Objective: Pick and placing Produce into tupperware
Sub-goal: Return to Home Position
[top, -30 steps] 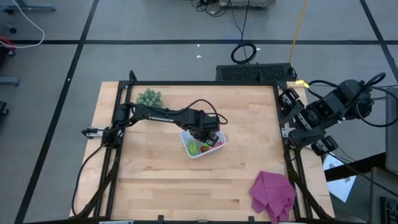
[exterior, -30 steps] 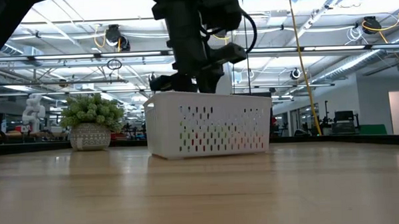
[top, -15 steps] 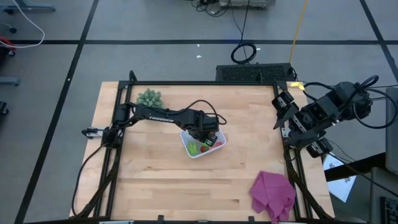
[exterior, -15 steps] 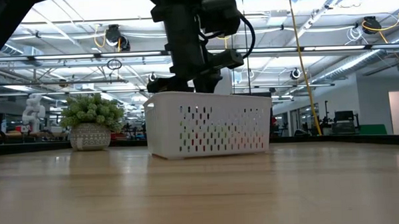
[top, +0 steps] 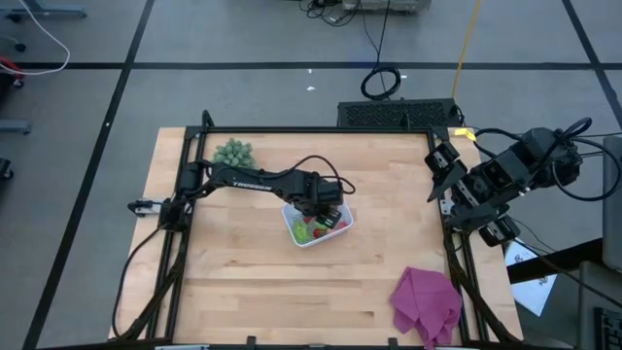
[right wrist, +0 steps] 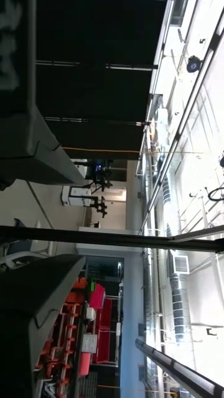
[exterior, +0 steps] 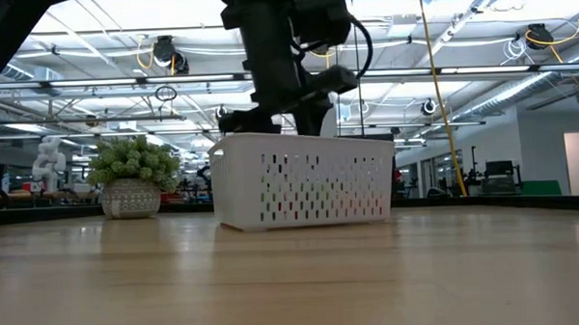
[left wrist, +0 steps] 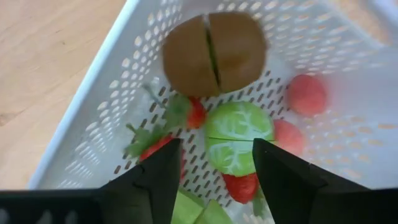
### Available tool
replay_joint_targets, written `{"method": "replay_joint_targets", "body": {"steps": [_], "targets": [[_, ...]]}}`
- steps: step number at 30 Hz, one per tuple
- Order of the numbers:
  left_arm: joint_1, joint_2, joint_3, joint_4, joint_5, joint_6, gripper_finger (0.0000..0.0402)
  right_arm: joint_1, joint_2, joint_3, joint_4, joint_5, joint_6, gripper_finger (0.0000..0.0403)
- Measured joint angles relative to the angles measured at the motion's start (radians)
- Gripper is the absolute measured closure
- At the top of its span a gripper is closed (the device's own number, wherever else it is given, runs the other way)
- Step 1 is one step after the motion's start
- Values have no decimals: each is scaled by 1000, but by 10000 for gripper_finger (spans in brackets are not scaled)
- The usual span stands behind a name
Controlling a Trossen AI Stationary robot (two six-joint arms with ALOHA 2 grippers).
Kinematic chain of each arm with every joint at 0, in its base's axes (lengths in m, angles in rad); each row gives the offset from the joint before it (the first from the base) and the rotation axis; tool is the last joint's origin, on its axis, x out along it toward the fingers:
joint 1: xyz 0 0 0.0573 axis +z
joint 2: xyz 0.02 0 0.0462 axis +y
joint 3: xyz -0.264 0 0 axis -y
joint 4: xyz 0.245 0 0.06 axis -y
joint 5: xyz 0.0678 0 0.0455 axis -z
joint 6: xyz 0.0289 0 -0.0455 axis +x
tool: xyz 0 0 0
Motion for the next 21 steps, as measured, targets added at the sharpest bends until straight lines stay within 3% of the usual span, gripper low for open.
{"method": "replay_joint_targets", "body": {"steps": [5,12,21], "targets": [[-13,0,74,-3,27,16,197,0,0,0,0,0,0,223],[-60,0,269,-59,37,63,197,0,0,0,0,0,34,223],[-199,0,555,-200,-146,142,197,0,-43,0,-113,0,75,223]]}}
